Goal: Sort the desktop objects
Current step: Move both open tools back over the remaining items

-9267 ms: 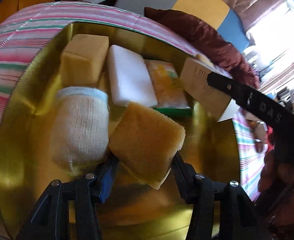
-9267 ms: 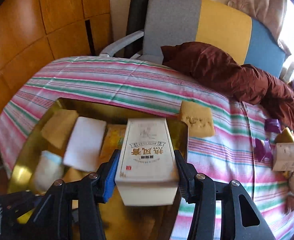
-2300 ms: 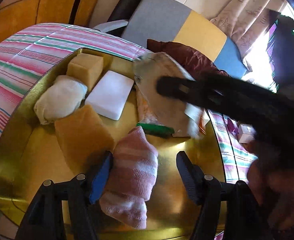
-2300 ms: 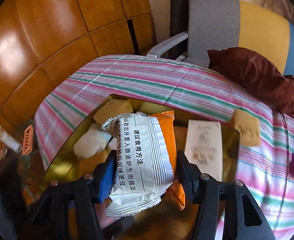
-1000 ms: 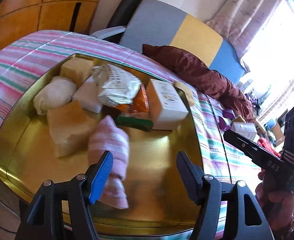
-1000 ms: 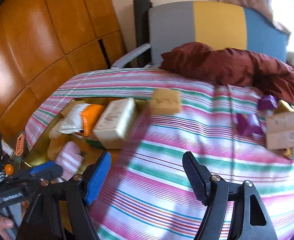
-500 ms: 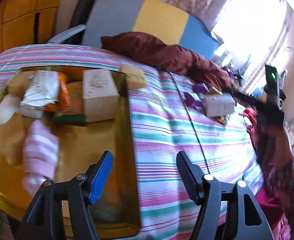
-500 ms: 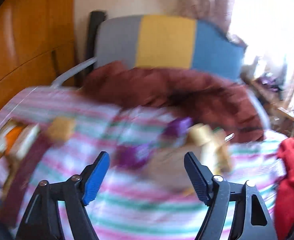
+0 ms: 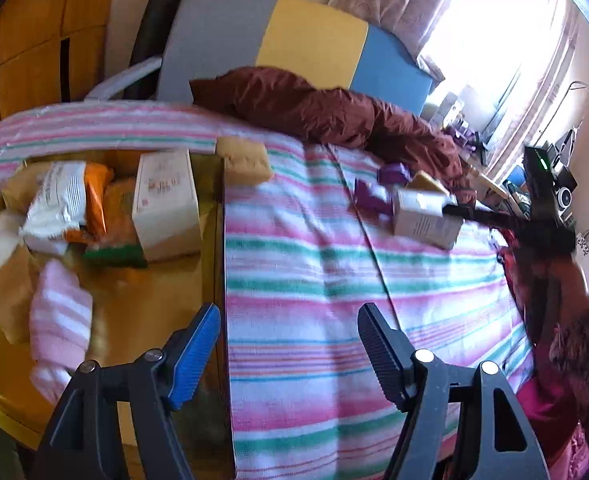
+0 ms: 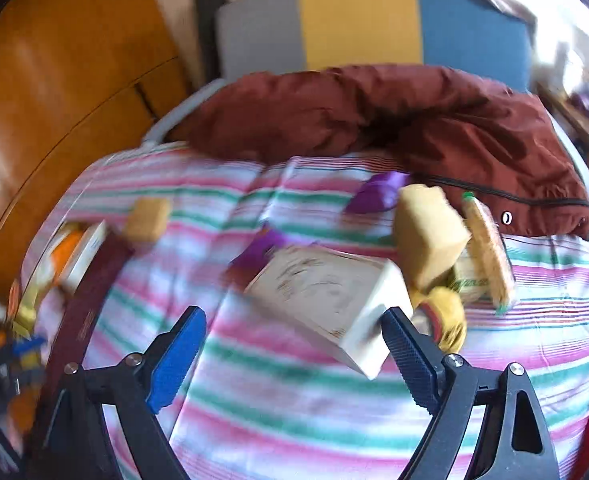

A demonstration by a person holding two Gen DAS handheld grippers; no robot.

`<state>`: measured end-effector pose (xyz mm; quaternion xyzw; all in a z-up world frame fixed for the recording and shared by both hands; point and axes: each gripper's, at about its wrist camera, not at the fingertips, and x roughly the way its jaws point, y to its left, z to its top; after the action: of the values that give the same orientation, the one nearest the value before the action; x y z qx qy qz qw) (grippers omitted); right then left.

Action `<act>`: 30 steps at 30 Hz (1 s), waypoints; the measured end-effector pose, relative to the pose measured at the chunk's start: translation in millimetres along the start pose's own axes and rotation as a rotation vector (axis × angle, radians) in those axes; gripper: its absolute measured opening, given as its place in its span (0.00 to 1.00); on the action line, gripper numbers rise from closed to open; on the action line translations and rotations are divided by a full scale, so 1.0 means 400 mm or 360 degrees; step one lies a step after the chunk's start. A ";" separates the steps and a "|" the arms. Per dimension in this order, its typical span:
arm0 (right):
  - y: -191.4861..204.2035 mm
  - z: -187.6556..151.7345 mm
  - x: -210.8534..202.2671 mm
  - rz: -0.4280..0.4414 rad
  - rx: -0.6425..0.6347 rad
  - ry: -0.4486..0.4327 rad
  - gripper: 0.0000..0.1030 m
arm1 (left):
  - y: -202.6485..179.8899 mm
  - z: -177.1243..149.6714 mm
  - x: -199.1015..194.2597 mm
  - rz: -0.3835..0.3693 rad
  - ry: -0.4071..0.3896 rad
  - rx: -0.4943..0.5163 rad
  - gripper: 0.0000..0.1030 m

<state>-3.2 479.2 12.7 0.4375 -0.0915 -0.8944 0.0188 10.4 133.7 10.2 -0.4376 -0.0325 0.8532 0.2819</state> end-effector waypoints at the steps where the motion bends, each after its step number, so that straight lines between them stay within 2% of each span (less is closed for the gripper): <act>1: 0.014 -0.017 -0.013 -0.0038 -0.0053 -0.0037 0.87 | -0.006 0.009 0.000 -0.0010 -0.0014 0.0011 0.70; 4: 0.023 -0.035 -0.024 -0.0228 -0.0143 -0.0148 0.89 | -0.024 0.036 0.020 -0.0022 -0.0002 0.0040 0.70; 7: 0.028 -0.024 -0.012 -0.0330 -0.0226 -0.0200 0.92 | -0.036 0.057 0.038 -0.0043 0.0006 0.0046 0.70; 9: 0.032 -0.016 0.003 -0.0401 -0.0345 -0.0205 1.00 | -0.042 0.075 0.050 -0.0037 0.0010 0.0051 0.70; 12: 0.027 -0.003 0.047 -0.0502 -0.0416 -0.0200 1.00 | -0.048 0.108 0.070 -0.0030 0.0014 0.0054 0.70; 14: 0.014 0.001 0.069 -0.0338 -0.0344 -0.0100 0.99 | -0.046 0.131 0.086 -0.0021 0.0022 0.0037 0.70; 16: 0.014 -0.001 0.065 0.0071 -0.0239 0.0021 0.98 | -0.040 0.153 0.097 -0.0024 0.0022 0.0025 0.70; 17: 0.017 -0.003 0.057 0.0202 -0.0208 0.0063 0.95 | -0.037 0.165 0.101 -0.0003 0.0016 0.0018 0.70; 18: 0.026 -0.004 0.039 0.0262 -0.0196 0.0050 0.94 | -0.032 0.180 0.105 0.0006 0.0003 0.0007 0.70; 20: 0.042 0.002 -0.001 0.0221 -0.0243 -0.0037 0.96 | -0.023 0.210 0.111 0.0021 -0.0017 -0.0002 0.70; 22: 0.053 0.006 -0.026 0.0031 -0.0319 -0.0162 0.99 | -0.016 0.241 0.123 0.0050 -0.0033 -0.0010 0.70; 23: 0.056 0.002 -0.022 -0.0012 -0.0329 -0.0188 1.00 | -0.015 0.260 0.134 0.0063 -0.0032 -0.0009 0.70; 27: 0.067 -0.006 0.029 0.0011 -0.0288 -0.0123 0.99 | -0.013 0.312 0.184 0.0120 -0.0006 0.0024 0.70; 30: 0.094 -0.012 0.069 0.0013 -0.0338 -0.0053 0.95 | -0.009 0.343 0.236 0.0141 0.0078 0.0035 0.70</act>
<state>-18.4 438.6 -4.9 0.4178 0.0017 -0.9060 0.0674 -136.1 211.1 26.9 -0.4561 0.0032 0.8543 0.2493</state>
